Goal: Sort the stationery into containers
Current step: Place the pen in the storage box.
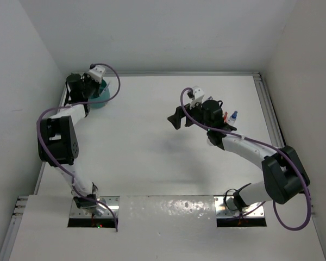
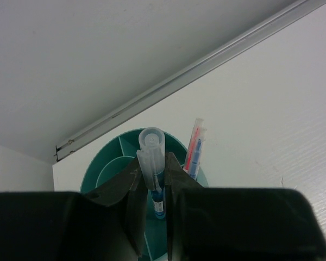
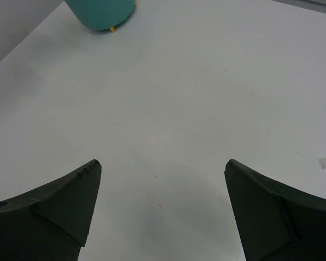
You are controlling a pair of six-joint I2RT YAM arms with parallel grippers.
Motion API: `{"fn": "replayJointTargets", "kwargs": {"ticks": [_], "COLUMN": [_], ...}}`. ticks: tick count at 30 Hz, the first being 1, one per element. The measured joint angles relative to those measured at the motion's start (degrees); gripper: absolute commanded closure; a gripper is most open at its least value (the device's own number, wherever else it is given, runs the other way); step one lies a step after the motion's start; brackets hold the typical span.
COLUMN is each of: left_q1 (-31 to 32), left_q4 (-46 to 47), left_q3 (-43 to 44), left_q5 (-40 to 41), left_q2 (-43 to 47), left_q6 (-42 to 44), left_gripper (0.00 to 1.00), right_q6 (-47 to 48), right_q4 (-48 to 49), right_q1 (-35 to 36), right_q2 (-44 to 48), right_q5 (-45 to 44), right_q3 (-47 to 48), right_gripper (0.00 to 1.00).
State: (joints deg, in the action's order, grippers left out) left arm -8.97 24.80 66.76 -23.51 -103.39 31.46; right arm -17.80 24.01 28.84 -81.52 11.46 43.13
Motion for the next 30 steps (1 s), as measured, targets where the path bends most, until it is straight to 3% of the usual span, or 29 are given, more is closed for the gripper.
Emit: {"fn": "replayJointTargets", "kwargs": {"ticks": [3,5,9,10,17,20,22,23,26,29,30], "left_q1": [0.0,-0.1,-0.2,-0.3,-0.5,-0.5,-0.5,-0.5,-0.5,-0.5,-0.5], "left_q4": [0.8,0.8,0.6,0.6,0.9,0.6,0.5,0.5,0.0,-0.9,-1.2], "left_q3": [0.0,0.0,0.0,0.0,0.0,0.2,0.9,1.5,4.1,7.3,8.2], "left_q5": [-0.6,-0.9,-1.0,-1.0,0.4,0.8,1.1,1.2,1.6,2.4,2.9], "left_q2": [-1.6,-2.6,-3.8,-3.8,-3.8,-3.8,-3.8,-3.8,-3.8,-3.6,-3.4], "left_q6": [0.3,0.4,1.1,1.4,1.2,0.5,-0.5,-0.9,-3.2,-5.5,-6.3], "left_gripper": [1.0,0.94,0.64,0.61,0.51,0.44,0.4,0.38,0.34,0.32,0.31], "right_q6": [-0.2,-0.2,-0.3,-0.3,-0.3,-0.9,-1.6,-2.4,-5.4,-9.7,-11.5], "right_q4": [-0.9,-1.3,-2.6,-2.8,-4.3,-7.0,-10.7,-13.0,-17.7,-22.0,-23.5], "right_q1": [0.0,0.0,0.0,-0.1,-0.2,-0.2,-0.2,-0.3,-1.1,-3.2,-4.2], "right_q2": [-0.1,-0.1,-0.1,-0.1,-0.1,-0.1,-0.8,-1.9,-6.1,-11.6,-14.0], "right_q5": [0.5,0.6,0.5,0.5,-0.6,-3.8,-7.3,-9.7,-16.0,-22.0,-23.5], "right_q3": [0.5,0.5,0.5,0.5,1.1,3.1,6.5,9.4,17.7,25.8,28.7], "right_gripper": [0.08,0.08,0.08,0.08,0.1,0.21,0.45,0.66,0.79,0.52,0.48]}}
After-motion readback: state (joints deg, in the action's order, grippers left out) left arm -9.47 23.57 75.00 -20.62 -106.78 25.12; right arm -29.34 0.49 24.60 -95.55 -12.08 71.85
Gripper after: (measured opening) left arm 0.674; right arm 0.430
